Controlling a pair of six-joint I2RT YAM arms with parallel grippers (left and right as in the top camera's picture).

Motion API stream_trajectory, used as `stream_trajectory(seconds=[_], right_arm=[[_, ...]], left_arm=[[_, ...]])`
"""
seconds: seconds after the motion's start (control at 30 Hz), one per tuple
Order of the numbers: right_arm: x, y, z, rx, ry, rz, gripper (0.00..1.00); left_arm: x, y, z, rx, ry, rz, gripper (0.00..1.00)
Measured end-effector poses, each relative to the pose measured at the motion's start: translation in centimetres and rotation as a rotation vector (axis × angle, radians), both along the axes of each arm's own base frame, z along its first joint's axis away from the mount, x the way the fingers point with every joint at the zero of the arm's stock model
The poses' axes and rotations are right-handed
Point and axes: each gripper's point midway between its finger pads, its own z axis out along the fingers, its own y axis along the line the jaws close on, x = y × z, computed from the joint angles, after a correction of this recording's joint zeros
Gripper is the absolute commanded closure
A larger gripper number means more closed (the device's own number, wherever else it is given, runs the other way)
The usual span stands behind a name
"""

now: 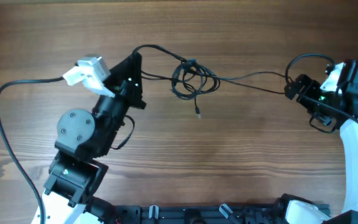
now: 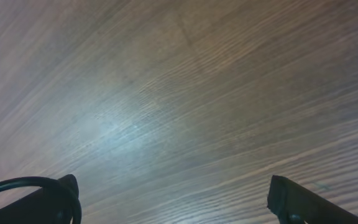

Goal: Untangle cables

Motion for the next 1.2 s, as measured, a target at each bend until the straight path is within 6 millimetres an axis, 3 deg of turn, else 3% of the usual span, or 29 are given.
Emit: stream_trajectory(seconds=[0.23, 0.63, 0.73, 0.8, 1.0, 1.07, 1.13, 1.2], right_arm=[[-0.7, -1.1, -0.2, 0.004, 0.017, -0.028, 0.0], [-0.8, -0.9, -0.2, 0.014, 0.011, 0.009, 0.0], [-0.6, -0.2, 0.1, 0.037, -0.017, 0.071, 0.0], [-0.4, 0.7, 0.5, 0.064, -0.046, 0.134, 0.0], [-0.6, 2.2, 0.9, 0.109, -0.074, 0.23, 0.0], [-0.8, 2.3, 0.8, 0.113, -0.068, 0.245, 0.0], [-1.0, 2.5, 0.6, 0.114, -0.064, 0.261, 0.0], [-1.1, 2.6, 0.6, 0.113, -0.062, 0.272, 0.0]], left_arm=[[1.0, 2.6, -2.5, 0.039, 0.094, 0.079, 0.96], [1.0, 2.9, -4.6, 0.068, 0.174, 0.073, 0.96], [0.7, 1.6, -5.0, 0.071, 0.19, -0.013, 0.96], [0.9, 0.1, -6.4, 0.08, 0.232, -0.094, 0.96], [3.1, -4.2, -14.3, 0.128, 0.464, -0.256, 0.96], [3.6, -5.2, -16.1, 0.136, 0.508, -0.29, 0.96], [3.8, -6.4, -16.8, 0.134, 0.512, -0.335, 0.96], [3.8, -7.5, -16.3, 0.125, 0.482, -0.38, 0.96]])
